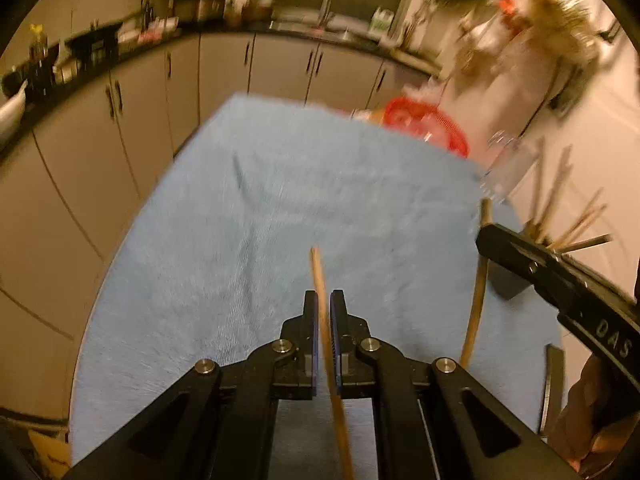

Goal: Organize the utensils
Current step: 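Grasp a wooden chopstick with the left tool while the right tool grasps another, then lift the held chopsticks upright and carry both tools toward the grey holder cup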

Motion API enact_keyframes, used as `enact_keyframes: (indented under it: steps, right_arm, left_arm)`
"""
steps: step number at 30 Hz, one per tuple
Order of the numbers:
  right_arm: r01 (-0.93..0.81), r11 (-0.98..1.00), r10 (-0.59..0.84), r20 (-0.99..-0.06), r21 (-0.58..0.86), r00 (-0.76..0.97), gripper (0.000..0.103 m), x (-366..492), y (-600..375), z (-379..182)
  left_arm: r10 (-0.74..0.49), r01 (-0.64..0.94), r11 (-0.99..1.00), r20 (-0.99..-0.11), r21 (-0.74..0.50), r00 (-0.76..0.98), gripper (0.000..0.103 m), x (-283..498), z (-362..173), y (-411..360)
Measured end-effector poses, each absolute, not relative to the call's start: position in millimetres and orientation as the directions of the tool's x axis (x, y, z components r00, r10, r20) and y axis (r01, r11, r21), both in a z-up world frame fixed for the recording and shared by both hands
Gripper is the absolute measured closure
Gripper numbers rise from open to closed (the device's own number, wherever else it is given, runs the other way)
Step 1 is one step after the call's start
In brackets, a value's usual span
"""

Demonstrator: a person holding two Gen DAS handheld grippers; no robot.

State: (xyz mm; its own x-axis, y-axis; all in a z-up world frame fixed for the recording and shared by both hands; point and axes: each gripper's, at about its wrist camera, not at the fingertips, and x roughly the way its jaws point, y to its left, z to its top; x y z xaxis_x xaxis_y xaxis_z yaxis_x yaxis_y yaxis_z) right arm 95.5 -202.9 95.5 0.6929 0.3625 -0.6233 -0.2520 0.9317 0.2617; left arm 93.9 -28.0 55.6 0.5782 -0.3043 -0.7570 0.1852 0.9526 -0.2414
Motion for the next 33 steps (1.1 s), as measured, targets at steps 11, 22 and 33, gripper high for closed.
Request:
enact_keyframes:
  steps: [11,22,33]
  right_arm:
    - [-0.250,0.937,0.336,-0.442,0.243,0.832,0.096,24.7,-211.2,140.5]
    - [-0.251,0.923,0.361,-0.430,0.292,0.828,0.096,19.9,-234.0,134.3]
    - [-0.262,0.914,0.380,-0.425,0.310,0.822,0.096,22.2,-247.3,128.7]
  left_arm:
    - [-0.280,0.216,0.959,-0.710,-0.182,0.646,0.097,65.6,102.9,-34.1]
    - [-0.225,0.076,0.974,-0.923,-0.212,0.311,0.096,143.2,-1.7,-37.2]
    - [-0.163,0.048,0.987,-0.951,-0.156,0.261,0.085,169.1,-33.4,-56.7]
